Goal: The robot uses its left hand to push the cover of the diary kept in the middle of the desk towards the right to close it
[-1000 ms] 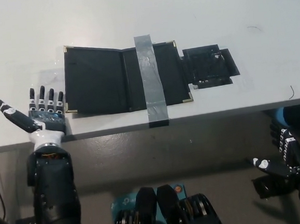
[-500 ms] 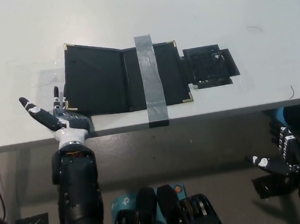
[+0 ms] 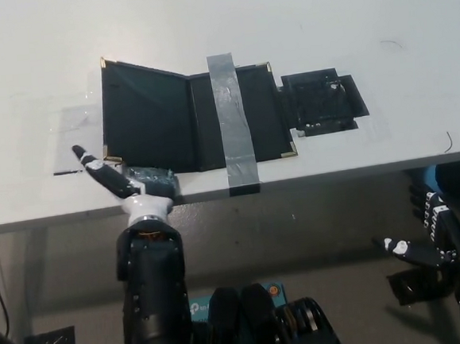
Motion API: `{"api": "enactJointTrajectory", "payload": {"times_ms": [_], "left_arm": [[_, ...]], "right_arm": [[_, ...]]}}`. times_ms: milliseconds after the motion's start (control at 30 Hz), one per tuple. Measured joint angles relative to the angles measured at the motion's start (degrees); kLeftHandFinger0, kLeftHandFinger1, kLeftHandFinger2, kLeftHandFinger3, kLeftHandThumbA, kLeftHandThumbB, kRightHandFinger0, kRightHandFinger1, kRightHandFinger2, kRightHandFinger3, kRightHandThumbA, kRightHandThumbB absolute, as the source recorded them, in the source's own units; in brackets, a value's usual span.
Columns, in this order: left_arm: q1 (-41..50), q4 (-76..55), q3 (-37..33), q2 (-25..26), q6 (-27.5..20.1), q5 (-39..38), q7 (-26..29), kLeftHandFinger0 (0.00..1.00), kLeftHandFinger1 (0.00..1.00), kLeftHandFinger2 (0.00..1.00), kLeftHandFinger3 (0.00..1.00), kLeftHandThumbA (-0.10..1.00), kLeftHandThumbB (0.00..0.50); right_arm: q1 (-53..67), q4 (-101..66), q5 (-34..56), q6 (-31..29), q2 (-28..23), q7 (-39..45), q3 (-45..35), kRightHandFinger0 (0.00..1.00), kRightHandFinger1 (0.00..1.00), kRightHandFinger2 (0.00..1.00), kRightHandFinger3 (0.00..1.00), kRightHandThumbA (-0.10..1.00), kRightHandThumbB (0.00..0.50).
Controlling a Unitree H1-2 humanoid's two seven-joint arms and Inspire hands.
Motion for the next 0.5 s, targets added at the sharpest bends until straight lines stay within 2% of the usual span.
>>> {"api": "enactJointTrajectory", "payload": {"times_ms": [233,267,300,367,400,433,500], "left_arm": [[0.6,-0.5,-5.8,0.8,0.1,2.8,0.0,1.00,1.00,1.00,1.00,1.00,0.314],[0.6,-0.5,-6.7,1.0,0.1,3.3,-0.1,1.00,1.00,1.00,1.00,1.00,0.337],[0.6,-0.5,-8.6,1.4,0.0,4.4,-0.1,1.00,1.00,1.00,1.00,1.00,0.336],[0.6,-0.3,-12.1,2.6,0.0,6.6,-0.1,1.00,1.00,1.00,1.00,1.00,0.405],[0.6,-0.1,-13.4,3.0,0.0,7.4,-0.1,1.00,1.00,1.00,1.00,1.00,0.418],[0.6,0.2,-15.8,4.0,0.2,9.0,-0.2,1.00,1.00,1.00,1.00,1.00,0.419],[0.6,0.8,-19.7,5.5,0.6,11.4,-0.2,1.00,1.00,1.00,1.00,1.00,0.377]], "right_arm": [[0.0,0.0,0.0,0.0,-0.5,0.7,0.2,1.00,1.00,1.00,1.00,1.00,0.500],[-0.1,0.0,0.0,0.0,-0.5,0.7,0.2,1.00,1.00,1.00,1.00,1.00,0.500],[-0.1,0.0,0.0,0.0,-0.5,0.7,0.2,1.00,1.00,1.00,1.00,1.00,0.500],[-0.1,0.0,0.0,0.0,-0.5,0.8,0.4,1.00,1.00,1.00,1.00,1.00,0.500],[-0.1,0.0,0.0,0.0,-0.5,0.8,0.4,1.00,1.00,1.00,1.00,1.00,0.500],[-0.1,0.1,0.0,0.1,-0.5,0.8,0.5,1.00,1.00,1.00,1.00,1.00,0.500],[-0.1,0.2,0.0,0.2,-0.5,0.8,0.6,1.00,1.00,1.00,1.00,1.00,0.494]]}}
